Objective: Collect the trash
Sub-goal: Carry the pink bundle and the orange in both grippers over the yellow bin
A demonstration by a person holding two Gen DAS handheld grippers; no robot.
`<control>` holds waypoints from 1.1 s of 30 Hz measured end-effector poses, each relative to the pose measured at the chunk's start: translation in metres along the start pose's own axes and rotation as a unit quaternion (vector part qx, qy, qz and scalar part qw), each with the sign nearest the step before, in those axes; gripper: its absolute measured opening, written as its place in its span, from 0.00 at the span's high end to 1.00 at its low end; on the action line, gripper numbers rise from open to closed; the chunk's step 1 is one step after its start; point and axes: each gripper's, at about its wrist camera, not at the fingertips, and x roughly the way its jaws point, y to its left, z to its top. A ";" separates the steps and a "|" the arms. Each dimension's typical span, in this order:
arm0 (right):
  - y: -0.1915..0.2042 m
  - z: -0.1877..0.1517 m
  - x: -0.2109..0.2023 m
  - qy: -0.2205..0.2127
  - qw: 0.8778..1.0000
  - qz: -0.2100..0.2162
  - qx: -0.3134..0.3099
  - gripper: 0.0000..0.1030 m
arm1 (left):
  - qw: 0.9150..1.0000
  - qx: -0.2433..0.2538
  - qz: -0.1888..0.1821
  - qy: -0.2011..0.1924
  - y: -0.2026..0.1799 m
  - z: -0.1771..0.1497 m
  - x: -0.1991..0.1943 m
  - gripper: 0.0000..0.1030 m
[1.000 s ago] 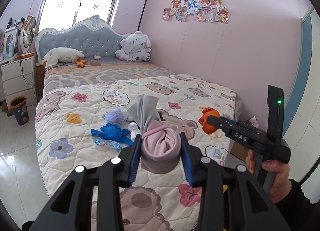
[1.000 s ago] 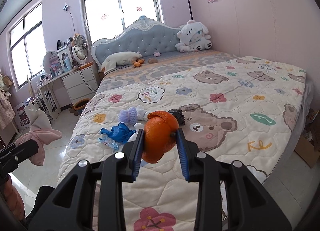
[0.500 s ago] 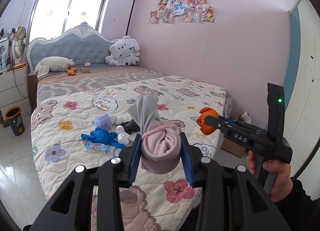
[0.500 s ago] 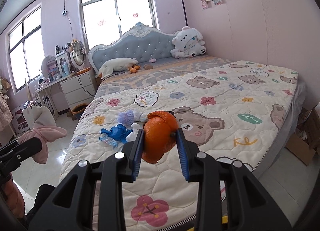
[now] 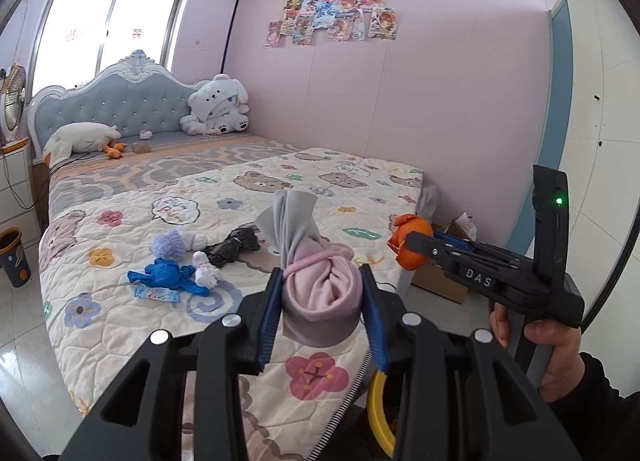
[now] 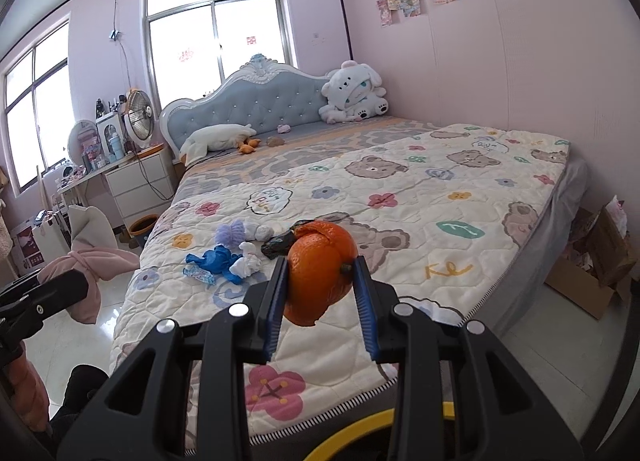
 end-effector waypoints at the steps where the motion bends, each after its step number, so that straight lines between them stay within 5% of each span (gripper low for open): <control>1: -0.003 -0.001 -0.003 -0.001 1.000 -0.003 0.001 0.70 | 1.000 0.003 -0.003 0.000 -0.004 0.000 0.000 0.66; 14: -0.040 -0.027 -0.053 -0.001 0.999 -0.042 0.028 0.69 | 0.999 0.022 -0.045 0.010 -0.039 -0.005 0.004 0.66; 33: -0.081 -0.068 -0.076 0.021 0.995 -0.061 0.071 0.69 | 0.990 0.040 -0.089 0.100 -0.084 -0.042 0.041 0.66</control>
